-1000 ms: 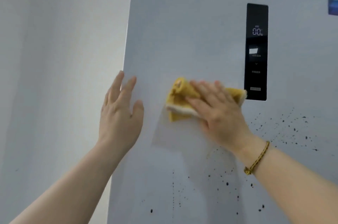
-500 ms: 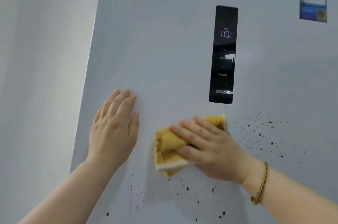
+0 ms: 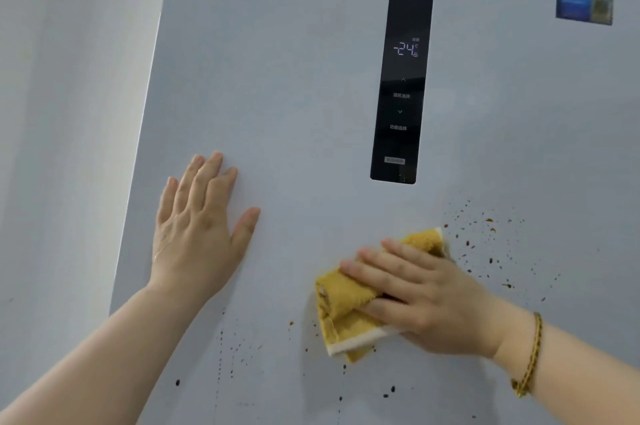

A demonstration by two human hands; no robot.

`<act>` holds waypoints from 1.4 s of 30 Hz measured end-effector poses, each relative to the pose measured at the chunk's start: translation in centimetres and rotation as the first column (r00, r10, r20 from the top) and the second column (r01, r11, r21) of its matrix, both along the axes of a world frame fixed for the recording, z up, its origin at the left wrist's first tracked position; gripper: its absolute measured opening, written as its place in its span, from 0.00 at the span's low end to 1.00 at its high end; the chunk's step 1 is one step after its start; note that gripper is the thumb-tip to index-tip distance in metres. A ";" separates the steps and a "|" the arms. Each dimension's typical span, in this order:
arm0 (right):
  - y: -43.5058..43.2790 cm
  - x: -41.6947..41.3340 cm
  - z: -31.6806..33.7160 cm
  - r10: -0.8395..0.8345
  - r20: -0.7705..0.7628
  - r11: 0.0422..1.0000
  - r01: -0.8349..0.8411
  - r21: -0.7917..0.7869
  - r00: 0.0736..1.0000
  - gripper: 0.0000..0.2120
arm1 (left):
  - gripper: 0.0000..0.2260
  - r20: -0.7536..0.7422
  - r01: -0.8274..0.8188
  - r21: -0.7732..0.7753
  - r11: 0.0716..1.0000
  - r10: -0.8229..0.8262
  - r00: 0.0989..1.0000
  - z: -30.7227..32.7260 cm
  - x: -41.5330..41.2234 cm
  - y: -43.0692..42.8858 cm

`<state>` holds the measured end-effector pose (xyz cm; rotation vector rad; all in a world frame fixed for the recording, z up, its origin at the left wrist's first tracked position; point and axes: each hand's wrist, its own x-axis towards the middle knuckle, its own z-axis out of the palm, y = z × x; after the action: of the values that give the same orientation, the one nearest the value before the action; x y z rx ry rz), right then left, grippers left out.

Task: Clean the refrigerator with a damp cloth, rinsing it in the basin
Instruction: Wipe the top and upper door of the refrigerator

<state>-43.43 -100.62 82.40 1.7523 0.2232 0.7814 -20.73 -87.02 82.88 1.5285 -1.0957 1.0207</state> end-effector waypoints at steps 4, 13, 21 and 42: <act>-0.8 -1.8 3.3 0.005 0.324 0.994 -0.041 0.103 0.946 0.14 | 0.26 -0.017 0.012 -0.009 1.000 -0.012 1.000 0.0 -0.5 0.0; -0.6 -2.0 -2.3 -0.002 0.320 0.990 -0.042 0.131 0.947 0.11 | 0.21 -0.083 0.089 -0.073 0.993 -0.095 0.992 0.2 -2.6 -0.3; -2.5 -5.6 4.7 0.014 0.365 0.994 -0.052 0.094 0.931 0.13 | 0.18 0.167 0.296 0.003 0.955 -0.292 0.942 -1.3 -7.9 -3.3; -4.7 -10.5 9.8 -0.098 0.676 0.934 -0.168 0.316 0.730 0.22 | 0.27 0.166 0.016 0.062 0.998 -0.026 0.986 -2.4 -9.9 -5.2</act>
<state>-53.89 -105.36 92.21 1.6591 -0.4220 1.5226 -30.63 -92.23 80.52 1.4969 -1.2671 1.1263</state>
